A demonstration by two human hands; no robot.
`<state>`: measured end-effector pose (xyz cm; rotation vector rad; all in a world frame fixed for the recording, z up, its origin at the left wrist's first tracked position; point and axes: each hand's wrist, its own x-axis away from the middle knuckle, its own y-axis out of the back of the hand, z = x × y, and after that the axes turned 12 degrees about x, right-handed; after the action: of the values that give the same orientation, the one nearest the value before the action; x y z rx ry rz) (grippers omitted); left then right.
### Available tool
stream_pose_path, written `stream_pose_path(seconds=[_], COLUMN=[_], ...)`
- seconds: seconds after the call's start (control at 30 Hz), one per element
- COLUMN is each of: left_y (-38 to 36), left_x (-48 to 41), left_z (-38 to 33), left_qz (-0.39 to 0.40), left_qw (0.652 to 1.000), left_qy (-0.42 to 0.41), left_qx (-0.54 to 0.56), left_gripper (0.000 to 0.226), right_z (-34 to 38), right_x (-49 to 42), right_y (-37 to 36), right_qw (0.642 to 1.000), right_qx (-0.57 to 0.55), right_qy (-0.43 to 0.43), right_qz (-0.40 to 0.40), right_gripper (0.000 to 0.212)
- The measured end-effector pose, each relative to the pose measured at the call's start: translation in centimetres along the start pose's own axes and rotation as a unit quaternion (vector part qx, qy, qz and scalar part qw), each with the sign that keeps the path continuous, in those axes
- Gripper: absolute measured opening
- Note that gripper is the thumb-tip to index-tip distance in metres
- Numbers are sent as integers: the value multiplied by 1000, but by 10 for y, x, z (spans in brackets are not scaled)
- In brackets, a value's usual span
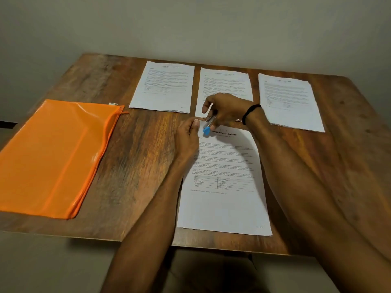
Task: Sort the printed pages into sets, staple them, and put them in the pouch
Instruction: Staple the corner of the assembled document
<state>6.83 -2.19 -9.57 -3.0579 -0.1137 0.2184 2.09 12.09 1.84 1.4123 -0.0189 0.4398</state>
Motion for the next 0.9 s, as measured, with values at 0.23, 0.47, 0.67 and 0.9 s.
stream_pose_path(seconds=[0.23, 0.47, 0.67, 0.9], left_y=[0, 5, 3, 2], left_x=[7, 3, 2, 6], left_z=[-12, -10, -7, -9], left_qz=[4, 54, 59, 50], left_qw=[1000, 998, 994, 995], left_qy=[4, 24, 69, 69], left_qx=[19, -28, -53, -55], left_gripper=[25, 28, 51, 39], right_z=[16, 22, 24, 25], right_x=[-10, -19, -19, -18], right_y=[11, 12, 11, 4], right_qw=[998, 993, 992, 993], right_qx=[59, 111, 119, 109], right_qy=[-5, 2, 7, 15], right_qz=[31, 37, 35, 34], right_gripper=[63, 62, 67, 64])
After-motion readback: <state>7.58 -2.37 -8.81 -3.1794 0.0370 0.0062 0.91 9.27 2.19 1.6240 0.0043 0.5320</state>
